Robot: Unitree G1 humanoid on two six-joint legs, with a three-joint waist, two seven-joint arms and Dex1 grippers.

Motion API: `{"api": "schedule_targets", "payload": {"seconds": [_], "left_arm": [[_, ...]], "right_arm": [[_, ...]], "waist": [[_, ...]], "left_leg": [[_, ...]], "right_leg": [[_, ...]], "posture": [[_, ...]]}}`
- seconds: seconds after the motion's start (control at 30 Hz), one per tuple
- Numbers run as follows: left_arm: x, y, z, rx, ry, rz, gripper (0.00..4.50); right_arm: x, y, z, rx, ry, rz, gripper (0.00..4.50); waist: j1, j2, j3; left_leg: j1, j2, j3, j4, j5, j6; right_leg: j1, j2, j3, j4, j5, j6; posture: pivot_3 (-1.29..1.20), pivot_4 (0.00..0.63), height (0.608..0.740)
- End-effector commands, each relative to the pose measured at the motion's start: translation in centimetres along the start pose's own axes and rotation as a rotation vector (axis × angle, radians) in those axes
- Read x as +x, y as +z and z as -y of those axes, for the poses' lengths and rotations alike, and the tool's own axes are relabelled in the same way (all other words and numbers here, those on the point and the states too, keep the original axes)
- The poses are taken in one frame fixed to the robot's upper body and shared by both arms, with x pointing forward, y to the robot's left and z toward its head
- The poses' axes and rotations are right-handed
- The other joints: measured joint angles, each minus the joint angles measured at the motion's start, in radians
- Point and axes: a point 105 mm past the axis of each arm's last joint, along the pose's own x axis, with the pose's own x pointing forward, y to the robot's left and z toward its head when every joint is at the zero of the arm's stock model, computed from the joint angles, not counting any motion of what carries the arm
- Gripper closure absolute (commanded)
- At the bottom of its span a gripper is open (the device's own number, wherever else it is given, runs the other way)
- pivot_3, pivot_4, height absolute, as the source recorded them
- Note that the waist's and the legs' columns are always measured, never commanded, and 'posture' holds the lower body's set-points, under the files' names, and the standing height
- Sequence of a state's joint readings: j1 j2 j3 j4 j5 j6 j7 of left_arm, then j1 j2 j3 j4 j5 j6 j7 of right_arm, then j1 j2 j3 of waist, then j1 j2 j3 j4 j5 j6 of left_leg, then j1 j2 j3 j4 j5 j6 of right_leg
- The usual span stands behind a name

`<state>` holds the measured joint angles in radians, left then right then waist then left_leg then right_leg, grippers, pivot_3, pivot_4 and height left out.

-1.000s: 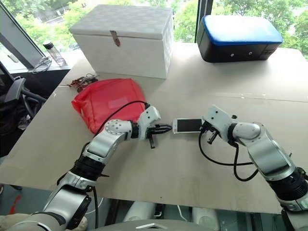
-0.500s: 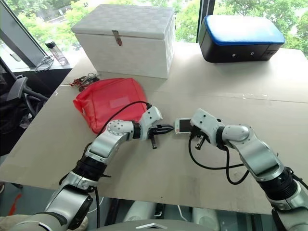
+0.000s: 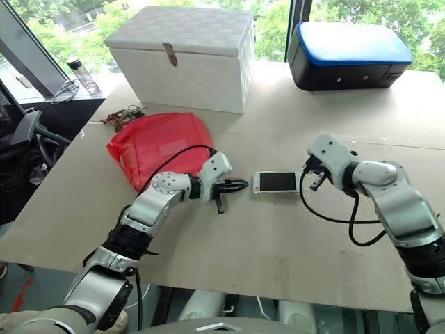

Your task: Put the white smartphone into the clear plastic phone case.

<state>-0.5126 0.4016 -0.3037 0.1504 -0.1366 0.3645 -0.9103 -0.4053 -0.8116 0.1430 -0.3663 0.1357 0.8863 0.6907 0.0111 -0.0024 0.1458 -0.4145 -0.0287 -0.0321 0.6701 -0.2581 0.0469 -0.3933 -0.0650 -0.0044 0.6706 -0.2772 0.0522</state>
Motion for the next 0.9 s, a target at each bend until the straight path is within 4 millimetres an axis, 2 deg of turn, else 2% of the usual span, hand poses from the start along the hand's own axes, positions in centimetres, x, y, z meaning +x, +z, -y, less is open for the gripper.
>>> {"api": "schedule_targets", "payload": {"seconds": [0.03,0.3,0.43,0.57,0.7,0.8,0.9], "left_arm": [[-0.1,0.4,-0.4,0.016,0.016,0.013,4.43],[0.2,0.8,-0.5,0.026,0.019,0.022,4.43],[0.1,0.7,-0.5,0.026,0.021,0.021,4.43],[-0.7,0.6,-1.0,0.019,0.048,0.017,4.43],[-2.9,0.5,-2.4,0.007,0.108,0.013,4.43],[-4.1,1.4,-3.6,-0.006,0.173,0.038,4.43],[-4.0,2.9,-3.3,-0.022,0.147,0.094,4.43]], "right_arm": [[0.3,-0.7,0.0,-0.071,0.005,-0.044,4.50],[1.9,1.6,-4.9,-0.079,0.215,0.052,4.50],[1.9,2.3,-5.8,-0.042,0.246,0.078,4.50],[1.5,1.6,-5.1,-0.027,0.194,0.061,4.50],[-0.1,1.3,-2.0,0.047,0.059,0.070,4.50],[-1.3,2.4,-0.7,0.147,0.030,0.161,4.50],[-1.8,3.0,-0.9,0.185,0.053,0.213,4.50]], "waist": [[-0.001,0.000,0.000],[0.000,0.000,0.000],[-0.004,0.000,0.000],[-0.004,0.000,0.000],[-0.006,0.000,0.000],[-0.006,0.000,0.000],[-0.003,0.000,0.000]], "left_leg": [[0.000,0.000,0.000,0.000,0.000,0.000],[0.000,0.000,0.001,0.001,0.000,0.000],[0.000,0.000,0.000,0.001,0.000,0.000],[0.000,0.000,0.000,0.001,0.000,0.000],[0.000,0.000,0.000,0.001,0.000,0.000],[0.000,0.000,0.000,0.001,0.000,0.000],[0.000,0.000,0.000,0.001,0.000,0.000]], "right_leg": [[0.000,0.000,0.000,0.000,0.000,0.000],[0.000,0.001,0.000,0.001,0.000,0.000],[0.000,0.001,0.001,0.002,0.000,0.000],[-0.001,0.001,0.000,0.002,0.000,0.000],[-0.001,0.000,0.001,0.002,0.000,0.000],[-0.001,0.000,0.001,0.002,0.000,0.000],[-0.001,-0.002,0.001,0.002,0.000,0.000]], "posture": [[0.00,0.150,0.740],[0.00,0.150,0.740],[0.00,0.150,0.740],[0.00,0.150,0.740],[0.00,0.150,0.740],[0.00,0.150,0.740],[0.00,0.150,0.740]]}}
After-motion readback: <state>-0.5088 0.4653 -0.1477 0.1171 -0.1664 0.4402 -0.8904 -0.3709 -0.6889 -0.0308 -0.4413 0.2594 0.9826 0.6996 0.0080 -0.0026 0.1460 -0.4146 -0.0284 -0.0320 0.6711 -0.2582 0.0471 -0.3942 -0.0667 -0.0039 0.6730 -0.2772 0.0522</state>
